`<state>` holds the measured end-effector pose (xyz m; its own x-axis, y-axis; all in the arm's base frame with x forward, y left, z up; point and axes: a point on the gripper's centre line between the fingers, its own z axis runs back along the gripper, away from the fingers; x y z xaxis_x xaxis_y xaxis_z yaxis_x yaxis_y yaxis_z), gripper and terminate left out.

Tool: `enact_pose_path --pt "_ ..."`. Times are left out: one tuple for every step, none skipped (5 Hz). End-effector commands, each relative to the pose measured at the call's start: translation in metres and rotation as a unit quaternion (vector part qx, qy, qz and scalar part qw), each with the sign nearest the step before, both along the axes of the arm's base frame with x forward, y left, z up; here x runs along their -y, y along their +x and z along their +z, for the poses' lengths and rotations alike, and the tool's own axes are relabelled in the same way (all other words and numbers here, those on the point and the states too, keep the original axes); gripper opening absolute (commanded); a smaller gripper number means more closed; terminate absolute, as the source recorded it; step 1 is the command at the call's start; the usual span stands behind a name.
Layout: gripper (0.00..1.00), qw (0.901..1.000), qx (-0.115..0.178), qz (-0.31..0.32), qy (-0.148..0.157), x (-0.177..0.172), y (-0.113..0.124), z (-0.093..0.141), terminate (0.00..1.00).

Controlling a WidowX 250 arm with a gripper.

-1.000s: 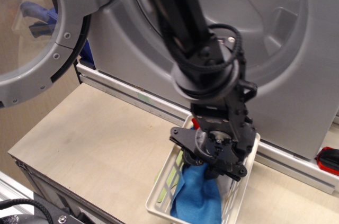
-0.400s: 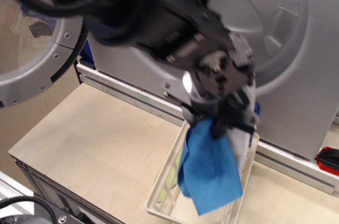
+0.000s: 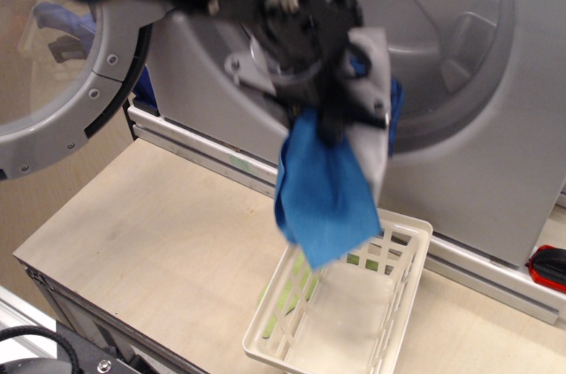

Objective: Put clothes in laundry machine

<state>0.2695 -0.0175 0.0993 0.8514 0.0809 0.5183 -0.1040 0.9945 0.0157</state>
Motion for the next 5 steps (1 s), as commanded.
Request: enact_pose_path --pt "0.00 0.9984 0.040 0.032 -0.025 -0.031 0.053 0.033 0.00" --pt "0.00 0.9985 0.036 0.036 -0.022 -0.032 0.069 0.025 0.00" --pt "0.00 0.9985 0.047 0.026 -0.008 -0.026 0.082 0.011 0.00" --pt "0.00 0.9978 0.055 0.037 0.007 -0.023 0.096 -0.004 0.00" --pt "0.00 0.9965 0.069 0.046 0.014 -0.024 0.110 -0.013 0.00"
